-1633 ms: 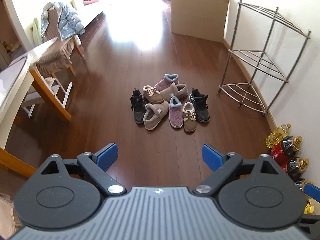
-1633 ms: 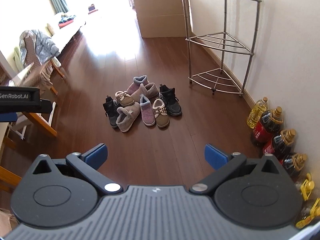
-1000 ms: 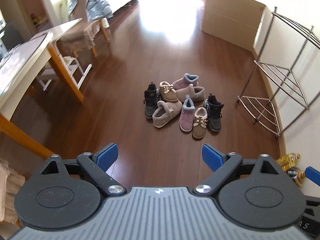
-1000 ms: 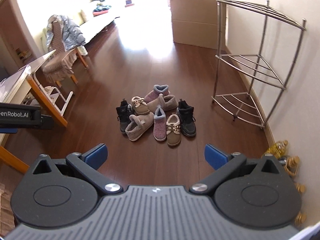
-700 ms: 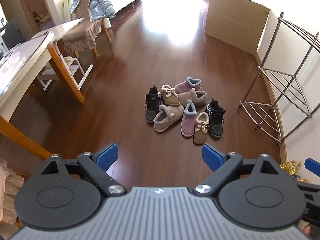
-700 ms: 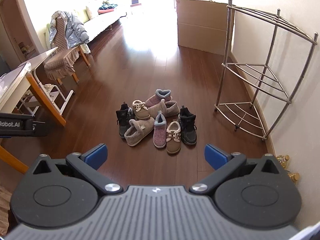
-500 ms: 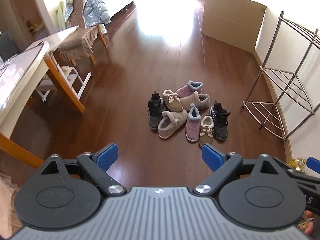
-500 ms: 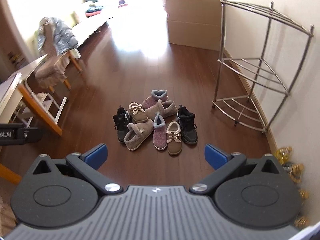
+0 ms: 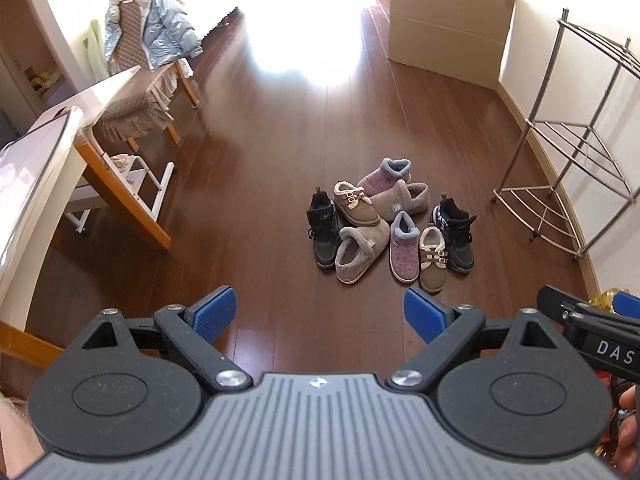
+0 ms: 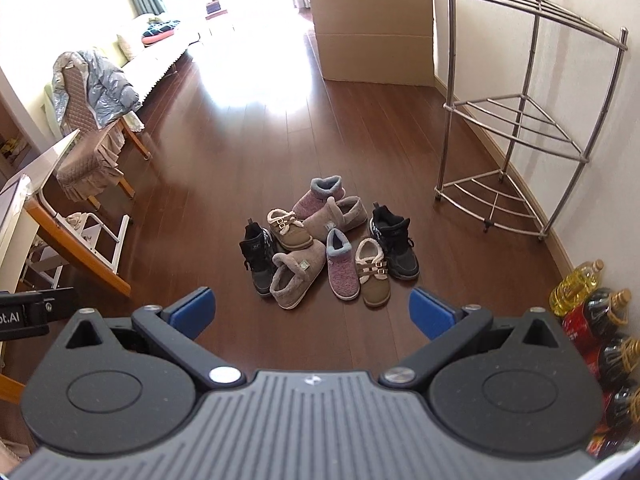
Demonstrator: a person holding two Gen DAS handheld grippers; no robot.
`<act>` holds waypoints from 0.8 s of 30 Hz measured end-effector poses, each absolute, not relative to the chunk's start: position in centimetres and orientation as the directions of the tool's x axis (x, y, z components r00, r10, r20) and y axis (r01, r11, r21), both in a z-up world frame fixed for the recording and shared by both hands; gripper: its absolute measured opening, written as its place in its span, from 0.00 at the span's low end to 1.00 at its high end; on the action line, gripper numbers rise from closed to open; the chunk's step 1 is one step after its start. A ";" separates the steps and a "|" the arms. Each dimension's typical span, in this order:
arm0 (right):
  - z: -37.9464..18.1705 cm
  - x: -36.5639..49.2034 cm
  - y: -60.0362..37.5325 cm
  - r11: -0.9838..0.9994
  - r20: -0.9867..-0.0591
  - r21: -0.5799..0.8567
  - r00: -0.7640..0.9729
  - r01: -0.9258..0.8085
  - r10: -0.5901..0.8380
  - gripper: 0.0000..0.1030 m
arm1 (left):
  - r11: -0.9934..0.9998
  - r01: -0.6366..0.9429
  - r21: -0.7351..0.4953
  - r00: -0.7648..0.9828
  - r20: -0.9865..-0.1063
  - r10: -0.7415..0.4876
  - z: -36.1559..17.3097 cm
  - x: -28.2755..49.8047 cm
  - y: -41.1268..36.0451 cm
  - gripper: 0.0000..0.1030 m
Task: Organize scattered shoes
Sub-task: 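Move both grippers toward the pile of shoes on the floor, then grasp the brown sherpa-lined buckle shoe with the right gripper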
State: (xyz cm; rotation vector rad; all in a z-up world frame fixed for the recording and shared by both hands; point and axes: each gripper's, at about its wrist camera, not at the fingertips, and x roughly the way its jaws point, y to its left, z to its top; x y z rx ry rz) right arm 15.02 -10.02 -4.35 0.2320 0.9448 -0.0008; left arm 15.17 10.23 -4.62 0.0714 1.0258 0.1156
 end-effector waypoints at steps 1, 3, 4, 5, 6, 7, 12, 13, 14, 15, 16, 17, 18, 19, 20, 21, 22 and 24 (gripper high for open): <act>-4.6 15.1 -9.7 0.975 -0.806 0.195 0.584 0.105 0.099 0.99 | 0.992 -0.060 0.114 0.501 -0.856 0.129 -5.4 15.4 10.2 0.90; -5.6 14.8 -9.6 0.976 -0.820 0.184 0.565 0.113 0.089 0.99 | 0.993 -0.055 0.101 0.462 -0.879 0.115 -7.1 16.1 10.1 0.90; -6.2 14.7 -9.8 0.977 -0.829 0.176 0.554 0.118 0.082 0.99 | 0.995 -0.052 0.091 0.442 -0.891 0.104 -8.0 16.4 10.0 0.90; -6.6 14.6 -9.8 0.978 -0.834 0.171 0.546 0.121 0.078 0.99 | 0.996 -0.048 0.081 0.423 -0.901 0.093 -8.9 16.8 9.8 0.90; -7.0 14.5 -10.0 0.978 -0.840 0.169 0.538 0.124 0.077 0.99 | 0.996 -0.042 0.079 0.404 -0.911 0.089 -9.7 17.2 9.5 0.90; -7.8 14.6 -10.5 0.977 -0.850 0.168 0.521 0.133 0.075 0.99 | 0.996 -0.037 0.080 0.385 -0.919 0.088 -10.6 17.6 9.1 0.90; -11.5 17.3 -13.1 0.959 -0.888 0.195 0.452 0.205 0.084 0.99 | 0.995 -0.003 0.104 0.333 -0.938 0.099 -13.7 20.6 9.0 0.90; -12.4 18.2 -13.5 0.957 -0.894 0.198 0.438 0.213 0.088 0.99 | 0.993 -0.006 0.115 0.323 -0.940 0.111 -14.5 21.3 8.6 0.90; -13.4 19.3 -13.9 0.957 -0.899 0.201 0.427 0.211 0.095 0.99 | 0.992 -0.010 0.126 0.313 -0.942 0.122 -15.4 22.0 8.3 0.90; -14.5 20.4 -14.2 0.959 -0.903 0.200 0.417 0.202 0.100 0.99 | 0.991 -0.016 0.130 0.303 -0.944 0.129 -16.6 22.7 8.1 0.90; -15.7 21.6 -14.5 0.963 -0.908 0.196 0.406 0.188 0.105 0.99 | 0.991 -0.024 0.131 0.294 -0.947 0.132 -17.9 23.5 7.9 0.90; -16.8 22.7 -14.7 0.966 -0.911 0.189 0.399 0.175 0.106 0.99 | 0.991 -0.031 0.132 0.285 -0.949 0.136 -19.2 24.2 7.6 0.90; -17.9 23.6 -15.0 0.970 -0.911 0.179 0.399 0.165 0.101 0.99 | 0.991 -0.032 0.130 0.271 -0.953 0.134 -20.6 25.0 7.4 0.90; -19.3 24.6 -15.2 0.974 -0.914 0.166 0.394 0.154 0.093 0.99 | 0.991 -0.033 0.130 0.248 -0.959 0.134 -22.0 26.1 7.1 0.90; -21.1 25.9 -15.6 0.977 -0.921 0.152 0.379 0.147 0.087 0.99 | 0.991 -0.035 0.132 0.223 -0.965 0.136 -23.3 27.4 6.9 0.90; -22.5 26.9 -15.9 0.977 -0.930 0.149 0.357 0.150 0.087 0.99 | 0.990 -0.043 0.131 0.201 -0.970 0.137 -24.6 28.3 6.7 0.90; -23.9 27.8 -16.2 0.975 -0.936 0.152 0.339 0.162 0.090 0.99 | 0.991 -0.050 0.125 0.188 -0.973 0.132 -25.7 28.8 6.7 0.90; -26.7 29.2 -16.9 0.967 -0.943 0.161 0.319 0.197 0.093 0.99 | 0.993 -0.057 0.103 0.173 -0.979 0.111 -28.1 30.1 6.6 0.90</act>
